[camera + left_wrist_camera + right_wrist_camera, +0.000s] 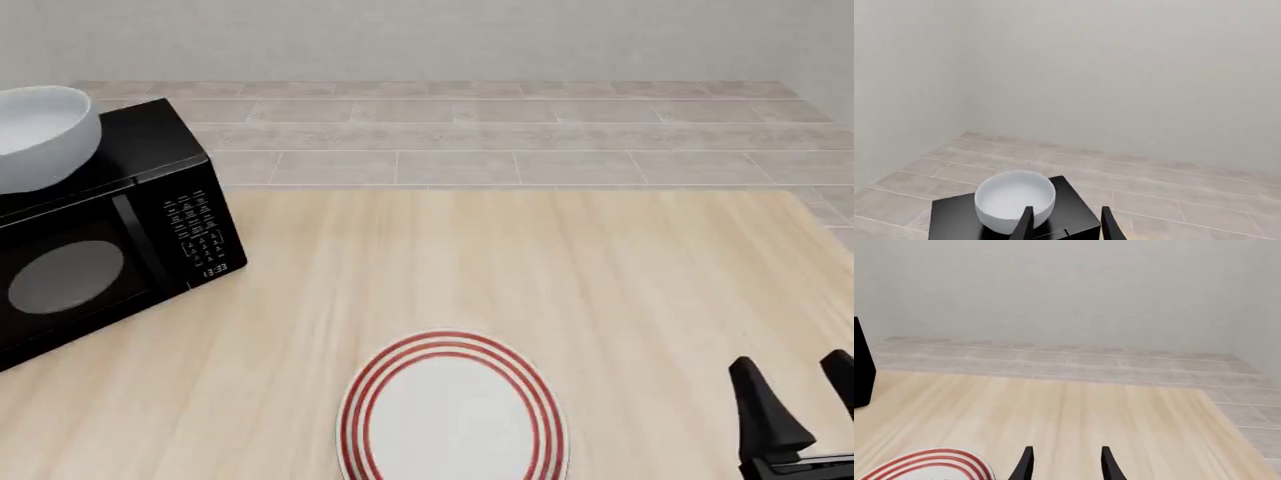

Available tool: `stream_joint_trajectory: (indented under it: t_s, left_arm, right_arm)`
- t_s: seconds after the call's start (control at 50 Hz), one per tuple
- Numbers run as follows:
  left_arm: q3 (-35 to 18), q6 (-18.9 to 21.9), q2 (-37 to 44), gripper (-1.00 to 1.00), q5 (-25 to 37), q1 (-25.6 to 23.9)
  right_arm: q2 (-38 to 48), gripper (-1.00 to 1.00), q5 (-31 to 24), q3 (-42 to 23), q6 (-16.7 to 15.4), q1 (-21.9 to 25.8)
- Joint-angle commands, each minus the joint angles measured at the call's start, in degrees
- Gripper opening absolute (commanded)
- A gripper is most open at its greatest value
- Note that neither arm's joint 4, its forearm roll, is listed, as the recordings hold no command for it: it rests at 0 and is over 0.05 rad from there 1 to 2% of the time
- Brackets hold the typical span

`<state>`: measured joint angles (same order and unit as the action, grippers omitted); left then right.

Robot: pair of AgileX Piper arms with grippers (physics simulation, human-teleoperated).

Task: Pick up the white bowl and put it on the plate.

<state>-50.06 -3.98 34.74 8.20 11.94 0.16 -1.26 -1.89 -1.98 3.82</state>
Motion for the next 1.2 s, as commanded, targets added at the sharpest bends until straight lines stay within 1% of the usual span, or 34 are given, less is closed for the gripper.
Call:
stream_joint_trajectory:
  t_s: [0.02, 0.04, 0.08, 0.12, 0.16, 0.18, 0.2, 0.26, 0.28, 0.3, 0.32, 0.34, 0.36, 0.4, 0.44, 0.48, 0.54, 0.6, 0.62, 0.66, 0.68, 0.72, 0.74, 0.8, 0.88, 0.92, 0.96, 1.02, 1.12, 1.16, 1.2]
  left_arm:
    - [-3.67, -2.74, 8.28, 1.00, -1.91, 7.40]
    - [-3.67, -2.74, 8.28, 1.00, -1.91, 7.40]
    - [-9.87, -3.70, 10.71, 1.00, 2.11, 7.79]
    - [-11.54, -4.28, 11.85, 1.00, 2.70, 8.41]
    - [-13.46, -3.52, 13.53, 1.00, 3.20, 8.54]
    - [-14.73, -4.44, 14.97, 1.00, 4.19, 7.50]
    - [-15.65, -5.17, 16.27, 1.00, 5.04, 7.85]
    - [-17.90, -2.53, 17.46, 1.00, 5.79, 10.48]
    - [-19.21, -2.86, 18.52, 1.00, 6.88, 9.78]
    - [-20.74, -4.05, 20.15, 1.00, 8.35, 9.69]
    - [-20.78, -4.05, 20.17, 1.00, 8.37, 9.69]
    - [-22.82, -3.03, 21.63, 1.00, 9.72, 11.97]
    - [-23.36, -2.58, 22.22, 1.00, 9.85, 12.24]
    - [-25.24, -3.27, 24.80, 1.00, 11.64, 11.92]
    - [-25.72, -3.31, 25.14, 1.00, 11.64, 12.05]
    - [-27.31, -2.19, 26.59, 1.00, 12.65, 13.13]
    - [-29.49, -3.46, 28.11, 1.00, 14.10, 14.29]
    - [-30.61, -3.96, 29.21, 1.00, 14.79, 15.29]
    - [-30.77, -3.19, 29.40, 1.00, 14.69, 15.71]
    - [-31.68, -3.05, 30.83, 1.00, 15.57, 15.58]
    - [-32.72, -2.27, 32.19, 1.00, 16.76, 16.60]
    - [-33.06, -3.01, 33.00, 1.00, 16.50, 19.11]
    - [-33.91, -3.82, 33.87, 1.00, 17.21, 19.24]
    - [-34.89, -3.83, 35.11, 1.00, 17.60, 20.62]
    - [-35.80, -2.91, 35.54, 1.00, 17.97, 20.97]
    - [-36.39, -3.39, 36.58, 1.00, 18.61, 20.06]
    - [-36.61, -2.90, 37.14, 1.00, 18.60, 21.54]
    - [-37.36, -2.62, 37.84, 1.00, 19.02, 21.51]
    - [-38.13, -2.61, 39.46, 1.00, 19.38, 21.69]
    - [-38.38, -4.27, 40.63, 1.00, 19.94, 21.32]
    - [-37.82, -1.30, 41.35, 1.00, 19.52, 22.32]
  right_arm:
    - [-0.01, 1.00, -0.31, -0.12, -0.44, 0.83]
    - [-0.01, 1.00, -0.32, -0.13, -0.44, 0.83]
    - [-0.02, 1.00, -0.59, -0.47, -0.50, 0.97]
    - [-0.01, 1.00, -0.62, -0.51, -0.50, 0.93]
    - [0.00, 1.00, -0.52, -0.39, -0.55, 1.15]
    - [0.01, 1.00, -0.45, -0.31, -0.50, 1.32]
    - [0.03, 1.00, -0.56, -0.38, -0.33, 1.70]
    - [0.11, 1.00, -0.05, 0.14, -0.47, 1.49]
    - [0.11, 1.00, -0.19, 0.04, -0.47, 1.52]
    - [0.08, 1.00, -0.21, -0.03, -0.81, 1.46]
    - [0.06, 1.00, -0.41, -0.23, -0.80, 1.59]
    - [0.03, 1.00, -0.52, -0.38, -0.73, 1.72]
    - [0.02, 1.00, -0.56, -0.42, -0.80, 1.76]
    - [0.00, 1.00, -0.53, -0.41, -0.77, 1.96]
    - [0.00, 1.00, -0.59, -0.41, -0.93, 2.04]
    - [0.00, 1.00, -0.66, -0.50, -0.94, 2.08]
    - [0.04, 1.00, -0.50, -0.35, -0.99, 2.10]
    - [0.05, 1.00, -0.34, -0.23, -1.02, 2.16]
    - [0.02, 1.00, -0.27, -0.29, -0.95, 2.24]
    - [-0.04, 1.00, 0.06, -0.45, -0.96, 2.12]
    - [-0.08, 1.00, 0.19, -0.75, -0.95, 2.52]
    - [-0.09, 1.00, -0.04, -0.86, -1.02, 2.38]
    - [-0.09, 1.00, 0.11, -0.78, -0.94, 2.47]
    - [-0.07, 1.00, 0.14, -0.58, -0.92, 2.59]
    - [-0.06, 1.00, 0.40, -0.15, -1.02, 2.69]
    - [-0.05, 1.00, 0.40, -0.20, -1.06, 2.65]
    - [-0.04, 1.00, 0.03, -0.55, -1.56, 2.58]
    - [-0.04, 1.00, -0.66, -1.70, -2.07, 2.36]
    - [-0.02, 1.00, -0.54, -1.59, -2.53, 2.76]
    - [-0.02, 1.00, -0.31, -1.44, -2.53, 2.72]
    - [-0.03, 1.00, -0.12, -1.32, -2.32, 2.69]
